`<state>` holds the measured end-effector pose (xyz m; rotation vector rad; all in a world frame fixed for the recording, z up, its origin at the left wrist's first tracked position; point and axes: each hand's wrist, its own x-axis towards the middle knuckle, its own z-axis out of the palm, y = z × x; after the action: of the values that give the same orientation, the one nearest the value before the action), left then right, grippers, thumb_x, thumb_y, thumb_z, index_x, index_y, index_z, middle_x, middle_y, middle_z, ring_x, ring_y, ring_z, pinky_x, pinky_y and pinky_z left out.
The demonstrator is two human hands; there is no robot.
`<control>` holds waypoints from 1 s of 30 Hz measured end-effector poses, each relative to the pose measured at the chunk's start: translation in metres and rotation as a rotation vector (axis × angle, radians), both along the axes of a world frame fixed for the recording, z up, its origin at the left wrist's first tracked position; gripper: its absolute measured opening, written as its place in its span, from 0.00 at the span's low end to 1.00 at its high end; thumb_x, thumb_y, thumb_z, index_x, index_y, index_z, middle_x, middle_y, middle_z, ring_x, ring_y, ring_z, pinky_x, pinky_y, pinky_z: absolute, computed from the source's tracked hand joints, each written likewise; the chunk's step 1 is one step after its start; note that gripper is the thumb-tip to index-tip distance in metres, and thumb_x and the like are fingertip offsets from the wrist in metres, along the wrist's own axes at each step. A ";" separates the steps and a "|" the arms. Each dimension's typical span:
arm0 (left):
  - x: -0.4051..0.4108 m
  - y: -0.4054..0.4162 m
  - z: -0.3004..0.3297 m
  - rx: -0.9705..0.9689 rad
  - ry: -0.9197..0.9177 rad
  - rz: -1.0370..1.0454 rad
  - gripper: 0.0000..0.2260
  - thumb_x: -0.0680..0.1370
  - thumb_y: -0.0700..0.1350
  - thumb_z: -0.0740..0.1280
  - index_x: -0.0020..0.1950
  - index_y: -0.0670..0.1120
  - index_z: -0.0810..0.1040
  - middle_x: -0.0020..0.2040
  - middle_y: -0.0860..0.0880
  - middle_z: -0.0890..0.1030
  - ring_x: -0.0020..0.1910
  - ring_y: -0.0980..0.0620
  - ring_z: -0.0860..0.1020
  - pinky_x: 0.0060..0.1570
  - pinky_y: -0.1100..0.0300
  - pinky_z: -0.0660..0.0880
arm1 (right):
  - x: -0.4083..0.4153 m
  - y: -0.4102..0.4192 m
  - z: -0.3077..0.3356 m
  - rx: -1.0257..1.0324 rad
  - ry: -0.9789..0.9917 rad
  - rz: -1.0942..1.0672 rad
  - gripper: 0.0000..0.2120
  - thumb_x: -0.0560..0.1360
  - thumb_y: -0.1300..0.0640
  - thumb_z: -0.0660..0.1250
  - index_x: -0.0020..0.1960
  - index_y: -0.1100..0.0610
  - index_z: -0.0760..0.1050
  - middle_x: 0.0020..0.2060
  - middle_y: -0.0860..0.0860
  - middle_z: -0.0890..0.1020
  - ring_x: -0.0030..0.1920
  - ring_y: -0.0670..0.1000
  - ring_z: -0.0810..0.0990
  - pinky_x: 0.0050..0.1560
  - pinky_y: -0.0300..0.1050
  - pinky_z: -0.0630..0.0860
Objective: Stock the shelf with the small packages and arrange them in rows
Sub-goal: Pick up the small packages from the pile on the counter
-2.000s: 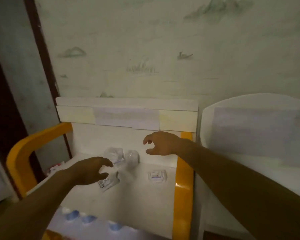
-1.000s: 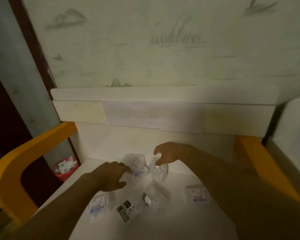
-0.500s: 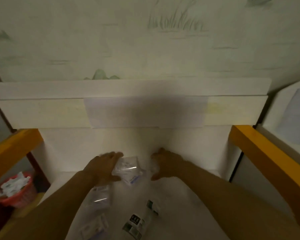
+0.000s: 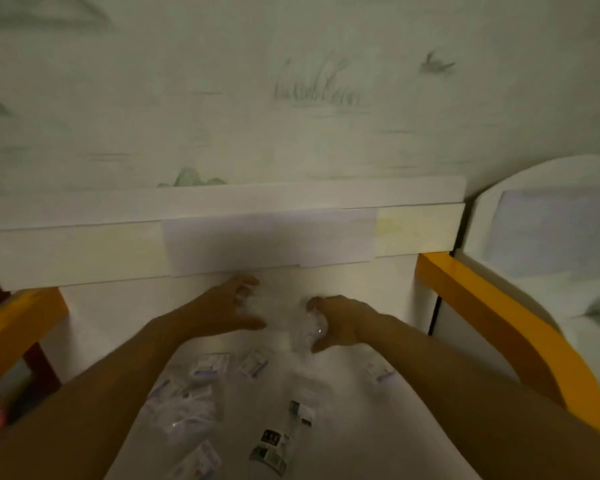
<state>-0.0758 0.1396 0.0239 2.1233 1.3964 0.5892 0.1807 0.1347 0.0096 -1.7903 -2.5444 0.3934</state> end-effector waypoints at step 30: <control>0.480 -0.050 0.139 0.262 0.080 -0.614 0.42 0.53 0.76 0.69 0.64 0.60 0.68 0.58 0.55 0.74 0.45 0.61 0.76 0.48 0.64 0.71 | 0.438 -0.208 0.142 0.377 0.132 -0.654 0.39 0.66 0.43 0.76 0.72 0.46 0.63 0.68 0.51 0.71 0.66 0.55 0.71 0.66 0.53 0.71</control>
<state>0.4039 0.0893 0.1631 2.6359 0.6541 0.4538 0.6191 -0.0735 0.1518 -2.1795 -1.6585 0.0082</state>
